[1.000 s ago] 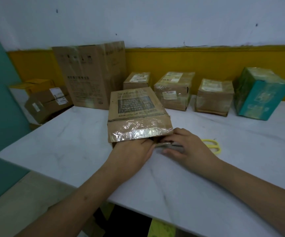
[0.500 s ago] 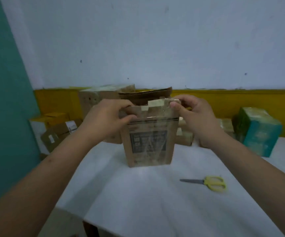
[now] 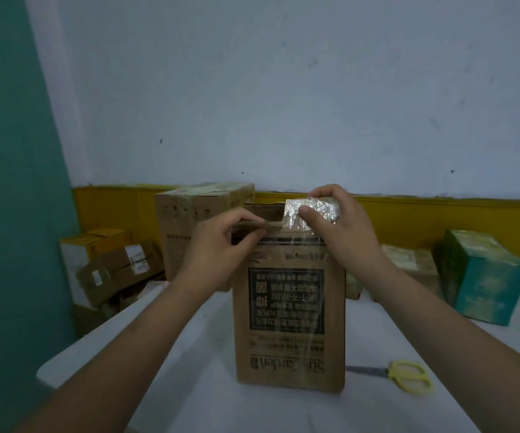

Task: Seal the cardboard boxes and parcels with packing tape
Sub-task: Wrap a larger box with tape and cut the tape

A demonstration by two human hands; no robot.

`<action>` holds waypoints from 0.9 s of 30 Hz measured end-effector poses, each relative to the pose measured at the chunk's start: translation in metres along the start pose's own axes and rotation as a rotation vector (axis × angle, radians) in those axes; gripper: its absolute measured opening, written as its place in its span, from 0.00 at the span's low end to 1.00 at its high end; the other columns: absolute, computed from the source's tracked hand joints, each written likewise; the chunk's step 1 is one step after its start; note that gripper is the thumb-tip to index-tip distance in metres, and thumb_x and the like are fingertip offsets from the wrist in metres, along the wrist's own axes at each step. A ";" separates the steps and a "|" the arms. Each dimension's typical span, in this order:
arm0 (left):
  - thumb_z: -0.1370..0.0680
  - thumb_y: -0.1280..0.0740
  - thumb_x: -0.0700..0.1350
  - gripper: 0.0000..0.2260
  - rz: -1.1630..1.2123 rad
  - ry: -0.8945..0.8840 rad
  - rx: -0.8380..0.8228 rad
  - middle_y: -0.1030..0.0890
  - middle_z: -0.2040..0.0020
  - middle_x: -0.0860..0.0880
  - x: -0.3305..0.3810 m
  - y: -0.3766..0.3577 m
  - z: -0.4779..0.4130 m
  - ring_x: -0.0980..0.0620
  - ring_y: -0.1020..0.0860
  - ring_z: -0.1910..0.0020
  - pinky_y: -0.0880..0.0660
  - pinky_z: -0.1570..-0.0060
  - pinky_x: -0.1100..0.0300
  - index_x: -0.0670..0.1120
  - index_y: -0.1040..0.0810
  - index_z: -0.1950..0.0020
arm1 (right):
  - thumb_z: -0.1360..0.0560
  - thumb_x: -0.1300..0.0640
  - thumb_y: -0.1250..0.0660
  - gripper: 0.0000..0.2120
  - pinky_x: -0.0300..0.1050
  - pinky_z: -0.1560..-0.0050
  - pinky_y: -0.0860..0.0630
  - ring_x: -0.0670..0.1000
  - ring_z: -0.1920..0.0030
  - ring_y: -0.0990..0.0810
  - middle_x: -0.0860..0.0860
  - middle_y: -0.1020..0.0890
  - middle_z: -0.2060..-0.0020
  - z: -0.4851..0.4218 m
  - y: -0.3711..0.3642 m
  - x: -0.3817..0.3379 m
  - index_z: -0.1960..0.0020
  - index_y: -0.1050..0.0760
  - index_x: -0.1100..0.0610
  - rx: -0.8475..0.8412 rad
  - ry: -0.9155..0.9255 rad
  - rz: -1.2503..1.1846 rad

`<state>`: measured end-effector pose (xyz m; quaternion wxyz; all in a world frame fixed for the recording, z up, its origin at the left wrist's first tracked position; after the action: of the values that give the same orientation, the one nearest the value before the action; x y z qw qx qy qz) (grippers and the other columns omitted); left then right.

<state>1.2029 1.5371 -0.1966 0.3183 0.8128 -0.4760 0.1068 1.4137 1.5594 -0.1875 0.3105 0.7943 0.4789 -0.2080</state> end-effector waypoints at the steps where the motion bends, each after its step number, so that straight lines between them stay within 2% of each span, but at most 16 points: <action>1: 0.24 0.27 0.40 0.08 -0.031 -0.068 0.048 0.17 0.52 0.61 0.003 -0.001 0.009 0.64 0.20 0.49 0.25 0.50 0.70 0.52 0.16 0.49 | 0.24 0.46 0.31 0.09 0.33 0.60 0.34 0.38 0.58 0.27 0.40 0.21 0.48 0.002 -0.001 0.000 0.46 0.26 0.46 -0.015 0.020 -0.006; 4: 0.26 0.28 0.35 0.13 -0.148 -0.204 0.155 0.18 0.48 0.59 0.007 -0.010 0.025 0.61 0.20 0.46 0.22 0.45 0.56 0.50 0.17 0.45 | 0.22 0.47 0.32 0.09 0.29 0.64 0.36 0.34 0.65 0.28 0.40 0.22 0.54 0.003 -0.001 0.002 0.44 0.27 0.46 -0.044 0.080 0.019; 6: 0.26 0.29 0.36 0.14 -0.202 -0.219 0.191 0.18 0.47 0.58 0.008 -0.017 0.025 0.60 0.21 0.45 0.22 0.44 0.51 0.50 0.17 0.44 | 0.22 0.48 0.33 0.10 0.26 0.58 0.35 0.34 0.56 0.26 0.42 0.24 0.49 0.003 0.003 0.004 0.42 0.27 0.47 -0.024 0.100 0.069; 8: 0.25 0.30 0.37 0.12 -0.226 -0.223 0.209 0.18 0.46 0.56 0.011 -0.021 0.026 0.58 0.21 0.45 0.23 0.43 0.50 0.50 0.18 0.44 | 0.21 0.47 0.34 0.15 0.23 0.46 0.37 0.42 0.41 0.30 0.49 0.30 0.39 0.008 0.008 0.004 0.36 0.27 0.49 -0.007 0.111 0.182; 9: 0.25 0.30 0.38 0.12 -0.227 -0.223 0.213 0.18 0.46 0.56 0.013 -0.022 0.026 0.58 0.21 0.46 0.23 0.43 0.50 0.49 0.18 0.44 | 0.21 0.46 0.34 0.20 0.25 0.39 0.39 0.45 0.37 0.34 0.51 0.34 0.34 0.015 0.011 0.002 0.32 0.30 0.49 0.011 0.148 0.293; 12: 0.24 0.31 0.40 0.10 -0.224 -0.171 0.163 0.20 0.46 0.56 0.016 -0.021 0.027 0.59 0.23 0.46 0.23 0.43 0.54 0.49 0.19 0.43 | 0.21 0.45 0.36 0.30 0.46 0.29 0.37 0.54 0.29 0.38 0.57 0.39 0.27 0.061 0.023 -0.014 0.23 0.40 0.53 0.052 0.349 0.618; 14: 0.23 0.32 0.43 0.12 -0.244 -0.151 0.083 0.22 0.43 0.57 0.016 -0.018 0.025 0.60 0.25 0.43 0.25 0.40 0.55 0.49 0.20 0.40 | 0.21 0.46 0.36 0.33 0.54 0.27 0.37 0.59 0.26 0.39 0.60 0.41 0.25 0.102 0.027 -0.017 0.21 0.44 0.56 -0.042 0.403 0.737; 17: 0.23 0.33 0.51 0.22 -0.403 -0.132 0.049 0.31 0.29 0.51 0.022 -0.011 0.034 0.52 0.34 0.28 0.36 0.28 0.50 0.50 0.28 0.29 | 0.21 0.46 0.38 0.31 0.56 0.28 0.36 0.60 0.26 0.37 0.59 0.39 0.24 0.163 0.033 -0.005 0.21 0.42 0.55 -0.274 0.385 0.778; 19: 0.23 0.32 0.50 0.29 -0.388 -0.129 0.200 0.36 0.28 0.46 0.039 -0.004 0.066 0.47 0.38 0.26 0.40 0.26 0.49 0.44 0.35 0.25 | 0.20 0.45 0.40 0.28 0.54 0.32 0.30 0.55 0.31 0.32 0.53 0.35 0.27 0.194 0.036 0.008 0.23 0.39 0.53 -0.480 0.311 0.701; 20: 0.23 0.32 0.46 0.26 -0.278 -0.120 0.303 0.34 0.31 0.44 0.048 -0.003 0.093 0.48 0.35 0.29 0.36 0.28 0.51 0.41 0.34 0.27 | 0.19 0.43 0.40 0.27 0.50 0.34 0.29 0.51 0.32 0.32 0.49 0.36 0.28 0.208 0.036 0.017 0.23 0.39 0.50 -0.626 0.227 0.652; 21: 0.23 0.32 0.42 0.20 -0.130 -0.056 0.379 0.31 0.37 0.45 0.055 -0.006 0.126 0.51 0.30 0.36 0.31 0.34 0.55 0.41 0.30 0.32 | 0.20 0.41 0.42 0.27 0.47 0.33 0.31 0.48 0.32 0.33 0.46 0.37 0.28 0.222 0.035 0.026 0.23 0.40 0.47 -0.784 0.131 0.603; 22: 0.23 0.32 0.40 0.14 0.024 0.108 0.391 0.28 0.44 0.47 0.052 -0.015 0.167 0.54 0.28 0.45 0.29 0.43 0.59 0.45 0.28 0.39 | 0.20 0.38 0.43 0.28 0.45 0.30 0.34 0.46 0.31 0.35 0.43 0.38 0.27 0.237 0.034 0.036 0.23 0.41 0.44 -0.928 0.058 0.573; 24: 0.22 0.32 0.42 0.07 0.282 0.608 0.240 0.26 0.54 0.50 0.041 -0.052 0.250 0.55 0.26 0.55 0.30 0.54 0.63 0.49 0.28 0.48 | 0.20 0.36 0.46 0.27 0.47 0.26 0.39 0.47 0.27 0.39 0.43 0.38 0.26 0.259 0.030 0.050 0.23 0.41 0.43 -1.080 0.048 0.619; 25: 0.22 0.31 0.48 0.08 0.347 0.845 0.129 0.24 0.55 0.49 0.035 -0.073 0.286 0.52 0.23 0.54 0.28 0.55 0.62 0.48 0.27 0.48 | 0.20 0.37 0.47 0.26 0.47 0.26 0.41 0.48 0.27 0.40 0.44 0.37 0.25 0.264 0.029 0.054 0.23 0.40 0.43 -1.077 0.070 0.638; 27: 0.29 0.28 0.62 0.26 0.436 1.166 -0.076 0.20 0.50 0.47 0.030 -0.103 0.324 0.49 0.20 0.50 0.23 0.48 0.55 0.44 0.25 0.42 | 0.19 0.40 0.47 0.24 0.45 0.27 0.42 0.48 0.28 0.39 0.45 0.35 0.27 0.265 0.027 0.054 0.25 0.36 0.44 -1.019 0.067 0.604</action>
<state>1.2637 1.3506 -0.4762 0.5253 0.4930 -0.3824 0.5786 1.4538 1.4007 -0.4047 0.6829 0.6525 0.2806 0.1707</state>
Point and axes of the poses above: each hand's wrist, its own z-axis away from the middle knuckle, its own y-axis out of the back of the hand, x = y × z, the point moved 5 cm from there along -z, towards the middle knuckle
